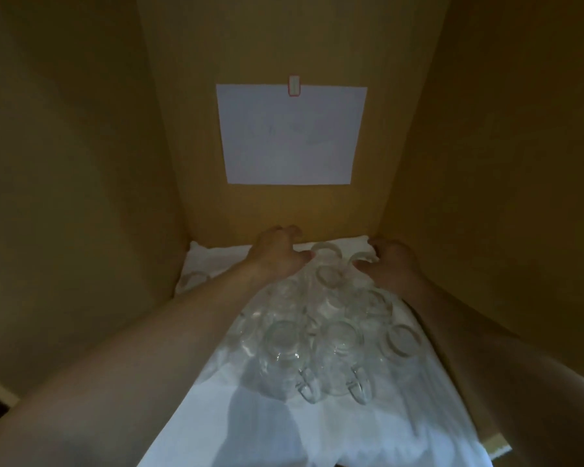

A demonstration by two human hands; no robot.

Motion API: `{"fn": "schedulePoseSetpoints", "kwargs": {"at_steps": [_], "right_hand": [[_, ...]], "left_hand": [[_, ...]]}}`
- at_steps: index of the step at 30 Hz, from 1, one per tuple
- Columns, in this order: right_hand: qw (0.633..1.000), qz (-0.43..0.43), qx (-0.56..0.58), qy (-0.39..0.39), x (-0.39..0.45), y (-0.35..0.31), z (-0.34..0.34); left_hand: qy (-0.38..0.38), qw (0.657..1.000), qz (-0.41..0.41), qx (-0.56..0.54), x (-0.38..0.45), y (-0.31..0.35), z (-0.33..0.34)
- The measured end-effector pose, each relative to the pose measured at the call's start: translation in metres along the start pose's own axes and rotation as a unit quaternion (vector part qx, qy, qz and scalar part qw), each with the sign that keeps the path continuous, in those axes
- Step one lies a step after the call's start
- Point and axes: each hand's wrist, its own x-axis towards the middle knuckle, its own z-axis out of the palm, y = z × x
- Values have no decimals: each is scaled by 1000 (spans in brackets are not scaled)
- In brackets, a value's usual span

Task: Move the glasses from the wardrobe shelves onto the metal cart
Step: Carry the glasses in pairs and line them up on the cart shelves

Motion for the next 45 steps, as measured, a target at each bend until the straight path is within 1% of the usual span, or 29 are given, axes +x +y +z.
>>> {"fn": "schedulePoseSetpoints", "kwargs": {"at_steps": [3,6,8,10,13,17,19,27,29,30,32,34,35,38,40,42,43,45], "right_hand": [[999,20,2,-36,24,6,3],[992,28,-16,-120,47,12,14],[984,21,-71,-165,61,16,24],[972,0,-135,-193,73,18,32],[960,-20,-158,-229,86,17,32],[942,-8,-162,-295,102,17,29],[936,-7,-162,-314,109,17,29],[937,10,-131,-322,120,17,29],[938,14,-126,-323,118,15,27],[938,14,-127,-324,116,13,25],[940,7,-119,-320,113,11,20],[949,-3,-99,-298,108,9,14],[957,-5,-82,-278,107,7,11],[985,-16,-10,-172,103,-4,-8],[993,-9,59,-106,100,-14,-24],[988,6,146,-48,89,-28,-44],[980,16,200,-19,77,-37,-56],[941,37,336,15,54,-50,-74]], "left_hand": [[-18,1000,-11,-10,26,7,8],[-45,999,-12,-4,49,13,22],[-70,997,-6,7,66,17,32],[-109,994,-4,29,82,20,43],[-183,981,-9,69,108,24,60],[-275,953,-94,83,128,42,68],[-302,941,-107,111,137,47,73],[-308,934,-129,127,148,48,80],[-292,942,-127,109,145,46,79],[-271,951,-115,99,144,46,79],[-207,970,-67,107,141,46,74],[-145,979,-6,145,140,50,64],[-121,979,13,161,138,54,55],[-56,978,53,195,128,64,22],[-16,979,77,186,117,65,0],[29,983,81,163,101,64,-22],[54,984,75,154,91,64,-33],[109,984,57,130,71,63,-55]]}}
